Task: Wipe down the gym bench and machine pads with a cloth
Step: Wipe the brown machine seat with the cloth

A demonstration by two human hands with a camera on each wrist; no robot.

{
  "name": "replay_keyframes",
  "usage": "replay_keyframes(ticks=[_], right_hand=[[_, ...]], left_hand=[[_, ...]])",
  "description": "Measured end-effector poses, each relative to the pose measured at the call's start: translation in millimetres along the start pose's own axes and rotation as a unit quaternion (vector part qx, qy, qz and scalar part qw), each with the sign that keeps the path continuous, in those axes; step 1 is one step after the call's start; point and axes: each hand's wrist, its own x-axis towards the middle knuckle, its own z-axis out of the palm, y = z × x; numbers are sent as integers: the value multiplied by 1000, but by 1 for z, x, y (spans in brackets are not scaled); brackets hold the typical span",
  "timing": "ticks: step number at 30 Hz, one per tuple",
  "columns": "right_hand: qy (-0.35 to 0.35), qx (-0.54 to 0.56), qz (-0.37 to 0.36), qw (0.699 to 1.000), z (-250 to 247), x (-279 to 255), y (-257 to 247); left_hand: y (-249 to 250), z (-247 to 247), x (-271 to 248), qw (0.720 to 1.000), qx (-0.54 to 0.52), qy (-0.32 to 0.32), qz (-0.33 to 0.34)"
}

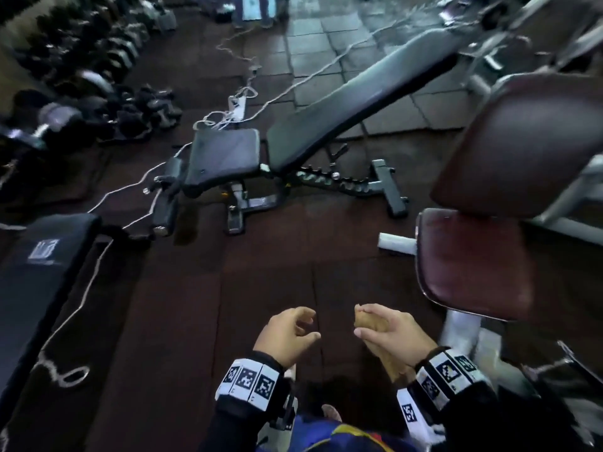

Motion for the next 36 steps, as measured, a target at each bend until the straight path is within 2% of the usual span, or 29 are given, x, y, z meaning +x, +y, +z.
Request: replay_keyframes(ticks=[5,10,16,20,23,30,33,36], right_hand=[[97,49,57,992,-29,23,12],[187,95,114,971,-51,42,9],[277,147,171,934,-62,42,10],[307,181,221,908,-67,37,18],[329,228,242,884,-75,35,31],[325,240,279,871,-121,33,99],[298,260,278,875,-150,36,139],[269,227,288,891,-180,47,186]], left_hand=[[41,-11,92,992,54,-79,83],[89,-20,172,961,130,-170,177],[125,-11,223,910,200,-261,253],[142,8,244,882,230,-298,284],[156,28,258,870,237,-319,293],[202,98,290,857,257,-349,278],[224,134,307,861,263,-346,262],[243,174,325,880,255,-329,230]])
